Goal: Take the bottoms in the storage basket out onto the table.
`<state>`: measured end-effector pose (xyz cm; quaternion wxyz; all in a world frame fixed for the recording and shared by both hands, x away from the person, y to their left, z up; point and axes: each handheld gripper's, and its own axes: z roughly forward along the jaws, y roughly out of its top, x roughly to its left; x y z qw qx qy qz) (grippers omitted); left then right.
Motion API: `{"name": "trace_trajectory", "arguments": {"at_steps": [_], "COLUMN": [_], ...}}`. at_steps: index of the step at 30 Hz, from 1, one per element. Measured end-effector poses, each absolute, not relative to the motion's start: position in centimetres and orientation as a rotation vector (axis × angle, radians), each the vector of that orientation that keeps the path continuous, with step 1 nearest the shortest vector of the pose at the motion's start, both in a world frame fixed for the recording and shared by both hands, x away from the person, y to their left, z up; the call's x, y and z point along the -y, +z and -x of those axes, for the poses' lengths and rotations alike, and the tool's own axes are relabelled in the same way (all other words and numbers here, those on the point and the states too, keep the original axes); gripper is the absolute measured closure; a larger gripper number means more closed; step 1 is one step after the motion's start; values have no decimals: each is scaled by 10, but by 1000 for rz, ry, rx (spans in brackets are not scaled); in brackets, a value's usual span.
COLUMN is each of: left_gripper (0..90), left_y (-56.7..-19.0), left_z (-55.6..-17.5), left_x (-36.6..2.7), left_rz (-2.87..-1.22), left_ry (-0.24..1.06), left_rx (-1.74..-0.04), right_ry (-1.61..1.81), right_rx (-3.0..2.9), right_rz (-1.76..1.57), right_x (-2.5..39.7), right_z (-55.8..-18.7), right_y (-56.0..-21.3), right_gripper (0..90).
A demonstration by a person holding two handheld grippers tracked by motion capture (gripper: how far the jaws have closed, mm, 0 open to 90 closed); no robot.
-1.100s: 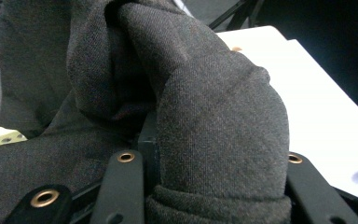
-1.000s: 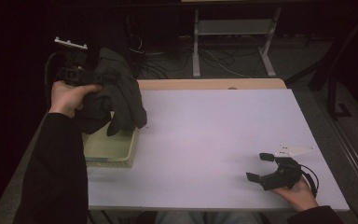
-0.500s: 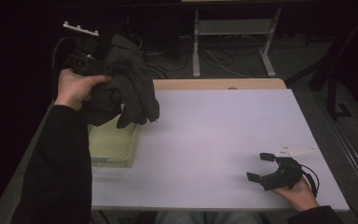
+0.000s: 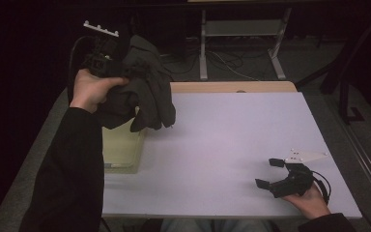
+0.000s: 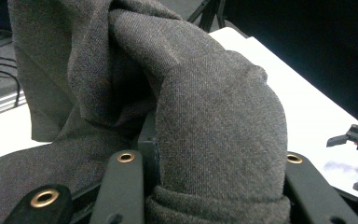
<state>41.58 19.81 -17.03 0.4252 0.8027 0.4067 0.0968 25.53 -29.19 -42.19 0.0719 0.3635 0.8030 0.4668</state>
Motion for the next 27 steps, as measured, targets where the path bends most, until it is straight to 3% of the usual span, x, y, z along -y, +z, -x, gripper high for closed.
{"name": "trace_trajectory", "arguments": {"at_steps": [27], "left_gripper": [591], "left_y": [-194], "left_z": [-417], "left_x": [-133], "left_rz": [-2101], "left_ry": [133], "left_rx": [-899], "right_ry": [1402], "right_rx": [-2415], "right_rz": [-1089], "right_x": [292], "right_z": [-255], "right_y": [-422], "right_gripper": [2]}}
